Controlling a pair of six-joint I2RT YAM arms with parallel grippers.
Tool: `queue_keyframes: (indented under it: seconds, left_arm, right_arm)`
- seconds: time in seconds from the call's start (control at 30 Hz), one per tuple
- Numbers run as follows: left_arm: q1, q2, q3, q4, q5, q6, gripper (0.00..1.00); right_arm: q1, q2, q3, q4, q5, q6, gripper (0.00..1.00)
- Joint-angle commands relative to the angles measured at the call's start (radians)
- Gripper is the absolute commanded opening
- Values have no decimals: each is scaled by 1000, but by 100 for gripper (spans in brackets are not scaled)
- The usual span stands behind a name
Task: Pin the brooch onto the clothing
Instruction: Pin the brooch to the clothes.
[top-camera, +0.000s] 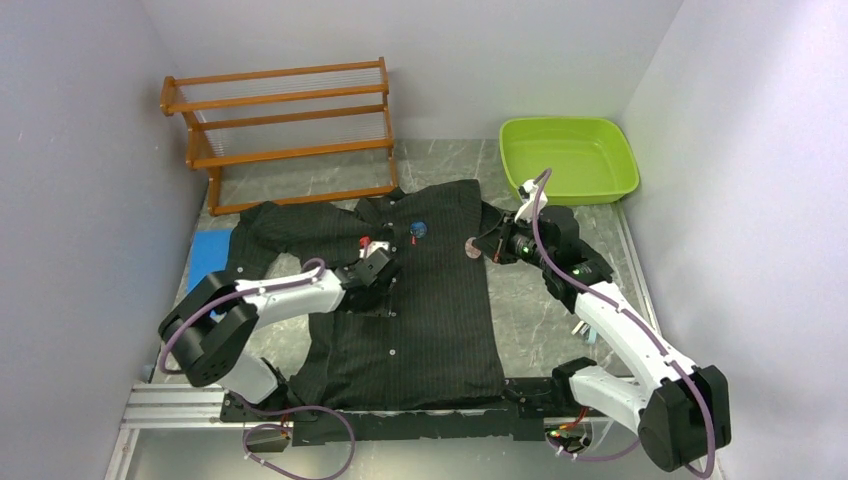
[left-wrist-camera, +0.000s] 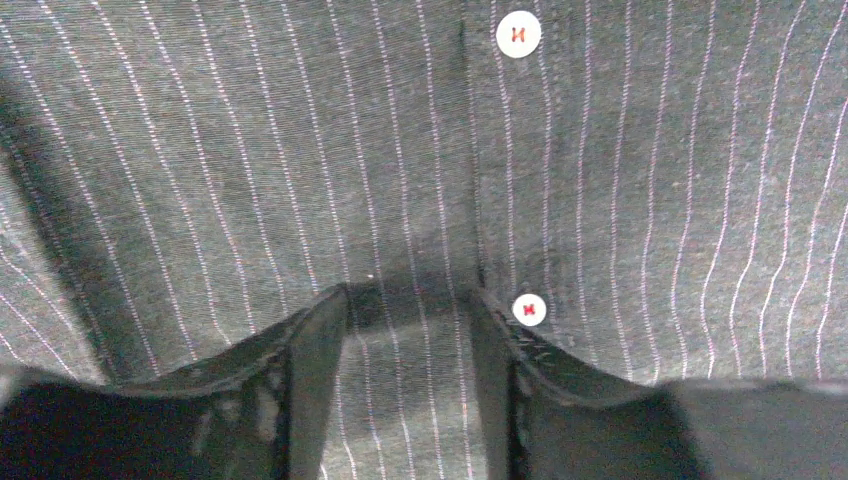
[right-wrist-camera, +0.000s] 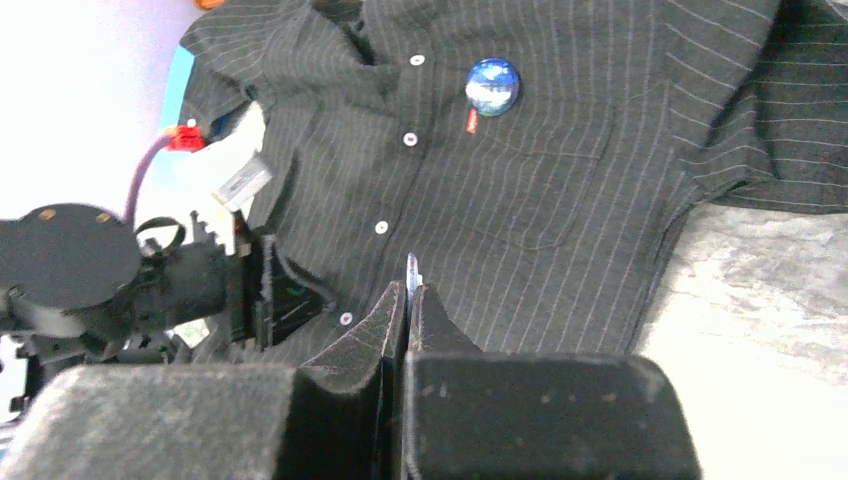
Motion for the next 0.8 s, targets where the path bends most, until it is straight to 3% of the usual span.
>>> queue_keyframes:
  seconds: [0.0, 0.2, 0.4, 0.47, 0.67, 0.77]
  left_arm:
    - [-19, -62, -136, -61, 58, -95, 50]
    - [-67, -136, -242, -66, 108, -173, 28]
    - [-89, -209, -267, -183, 84, -229, 23]
    - [-90, -261, -262, -227, 72, -232, 27]
    - [-90, -385, -119, -242, 40, -126, 66]
    - [-93, -334, -5, -199, 39, -36, 70]
  right_arm:
    - [-13, 25, 50, 43, 23, -28, 0]
    - [-17, 83, 69, 58, 5, -55, 0]
    - [-21, 118, 61, 73, -27, -52, 0]
    - [-21, 131, 56, 64, -46, -49, 0]
    - [-36, 103, -43, 63, -60, 2, 0]
    - [-64, 72, -84, 72, -73, 33, 0]
